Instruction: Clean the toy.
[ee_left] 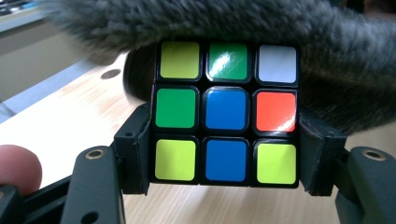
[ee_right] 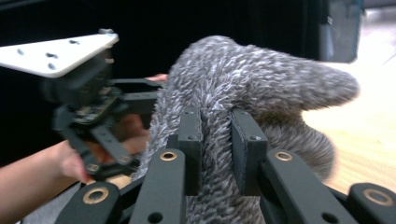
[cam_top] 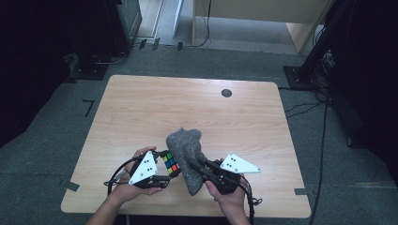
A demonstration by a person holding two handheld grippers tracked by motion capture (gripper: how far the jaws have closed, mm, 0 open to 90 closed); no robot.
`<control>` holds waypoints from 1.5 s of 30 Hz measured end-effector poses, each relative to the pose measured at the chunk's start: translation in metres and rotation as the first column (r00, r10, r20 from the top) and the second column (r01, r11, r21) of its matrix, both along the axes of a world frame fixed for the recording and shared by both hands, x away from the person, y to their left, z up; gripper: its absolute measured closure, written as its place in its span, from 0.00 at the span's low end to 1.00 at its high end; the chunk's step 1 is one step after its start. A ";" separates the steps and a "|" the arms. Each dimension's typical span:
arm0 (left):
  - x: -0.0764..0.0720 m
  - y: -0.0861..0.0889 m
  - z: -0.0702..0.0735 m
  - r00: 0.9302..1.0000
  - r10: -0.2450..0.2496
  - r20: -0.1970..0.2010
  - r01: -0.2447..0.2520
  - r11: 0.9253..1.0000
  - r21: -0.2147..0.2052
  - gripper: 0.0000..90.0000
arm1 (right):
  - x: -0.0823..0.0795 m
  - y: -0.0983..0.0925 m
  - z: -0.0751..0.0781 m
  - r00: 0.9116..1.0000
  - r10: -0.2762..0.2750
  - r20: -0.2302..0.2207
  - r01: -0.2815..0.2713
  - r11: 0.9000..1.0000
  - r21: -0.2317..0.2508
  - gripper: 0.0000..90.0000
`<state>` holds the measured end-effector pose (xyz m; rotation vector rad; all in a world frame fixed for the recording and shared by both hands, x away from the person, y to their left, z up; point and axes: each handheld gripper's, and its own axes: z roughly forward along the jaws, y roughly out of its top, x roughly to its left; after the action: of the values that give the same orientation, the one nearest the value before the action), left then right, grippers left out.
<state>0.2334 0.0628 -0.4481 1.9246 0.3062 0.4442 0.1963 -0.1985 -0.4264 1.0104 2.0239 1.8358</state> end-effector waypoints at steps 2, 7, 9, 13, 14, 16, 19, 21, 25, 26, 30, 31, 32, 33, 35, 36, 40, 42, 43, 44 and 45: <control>-0.001 0.001 0.003 1.000 -0.009 -0.004 0.009 0.999 -0.035 0.38 | 0.001 0.000 -0.002 1.000 -0.019 0.000 0.019 1.000 -0.011 0.86; 0.002 0.010 0.008 0.999 -0.034 -0.040 0.029 0.993 -0.118 0.38 | 0.016 -0.020 -0.018 0.990 -0.086 -0.110 0.091 0.995 0.033 0.88; 0.002 0.011 0.009 0.998 -0.042 -0.043 0.035 0.988 -0.150 0.38 | 0.017 -0.022 -0.020 0.992 -0.054 -0.117 0.064 0.994 0.084 0.88; 0.002 0.011 0.008 0.997 -0.048 -0.057 0.038 0.985 -0.169 0.38 | 0.017 -0.014 -0.023 0.991 -0.008 -0.130 0.021 0.995 0.102 0.89; 0.002 0.012 0.007 0.997 -0.047 -0.060 0.037 0.985 -0.169 0.38 | 0.019 -0.014 -0.026 0.988 0.005 -0.154 0.014 0.993 0.121 0.89; 0.002 0.011 0.008 0.997 -0.050 -0.066 0.037 0.982 -0.186 0.38 | 0.022 -0.015 -0.031 0.980 0.040 -0.197 -0.011 0.989 0.149 0.89; 0.001 0.010 0.011 0.996 -0.059 -0.061 0.045 0.977 -0.210 0.38 | 0.024 -0.005 -0.039 0.967 0.090 -0.238 -0.058 0.989 0.137 0.89; 0.001 0.012 0.012 0.997 -0.053 -0.050 0.042 0.980 -0.196 0.38 | 0.023 0.005 -0.045 0.961 0.103 -0.257 -0.080 0.992 0.101 0.89; 0.003 0.015 0.010 0.998 -0.038 -0.058 0.027 0.982 -0.188 0.38 | 0.023 0.005 -0.044 0.964 0.079 -0.254 -0.059 0.995 0.086 0.89; 0.003 0.014 0.009 0.998 -0.036 -0.058 0.025 0.983 -0.182 0.38 | 0.022 0.001 -0.041 0.968 0.066 -0.240 -0.042 0.994 0.104 0.89; 0.002 0.010 0.009 0.996 -0.055 -0.066 0.041 0.980 -0.193 0.38 | 0.021 -0.015 -0.032 0.979 0.040 -0.199 -0.004 0.984 0.177 0.89; 0.001 0.009 0.009 0.996 -0.057 -0.066 0.043 0.980 -0.194 0.38 | 0.022 -0.014 -0.033 0.978 0.049 -0.204 -0.010 0.982 0.186 0.90; 0.001 0.008 0.009 0.996 -0.061 -0.066 0.047 0.980 -0.191 0.38 | 0.022 -0.013 -0.035 0.975 0.056 -0.217 -0.013 0.981 0.194 0.90; 0.000 0.008 0.009 0.996 -0.065 -0.068 0.051 0.980 -0.191 0.38 | 0.022 -0.010 -0.039 0.970 0.065 -0.236 -0.019 0.981 0.193 0.90; 0.000 0.008 0.010 0.995 -0.067 -0.068 0.053 0.980 -0.194 0.38 | 0.023 -0.002 -0.047 0.957 0.092 -0.275 -0.043 0.983 0.179 0.90; 0.000 0.008 0.010 0.995 -0.068 -0.069 0.053 0.979 -0.198 0.38 | 0.023 0.002 -0.049 0.952 0.105 -0.286 -0.058 0.984 0.169 0.90; 0.001 0.009 0.011 0.997 -0.058 -0.058 0.047 0.981 -0.186 0.38 | 0.022 0.006 -0.048 0.956 0.102 -0.276 -0.070 0.990 0.123 0.90; 0.001 0.010 0.010 0.997 -0.051 -0.055 0.041 0.984 -0.174 0.38 | 0.022 -0.001 -0.042 0.966 0.080 -0.244 -0.049 0.990 0.133 0.90; 0.001 0.010 0.010 0.997 -0.053 -0.057 0.043 0.984 -0.175 0.38 | 0.021 -0.005 -0.039 0.971 0.070 -0.228 -0.036 0.988 0.151 0.90; 0.001 0.010 0.009 0.997 -0.054 -0.060 0.043 0.983 -0.179 0.38 | 0.021 -0.009 -0.036 0.975 0.059 -0.216 -0.023 0.986 0.166 0.90; 0.002 0.010 0.009 0.996 -0.057 -0.065 0.044 0.982 -0.186 0.38 | 0.021 -0.012 -0.034 0.976 0.056 -0.209 -0.018 0.983 0.180 0.90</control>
<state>0.2350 0.0726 -0.4387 1.7651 0.3316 0.3046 0.2176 -0.2105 -0.4603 1.2773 2.0355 2.0353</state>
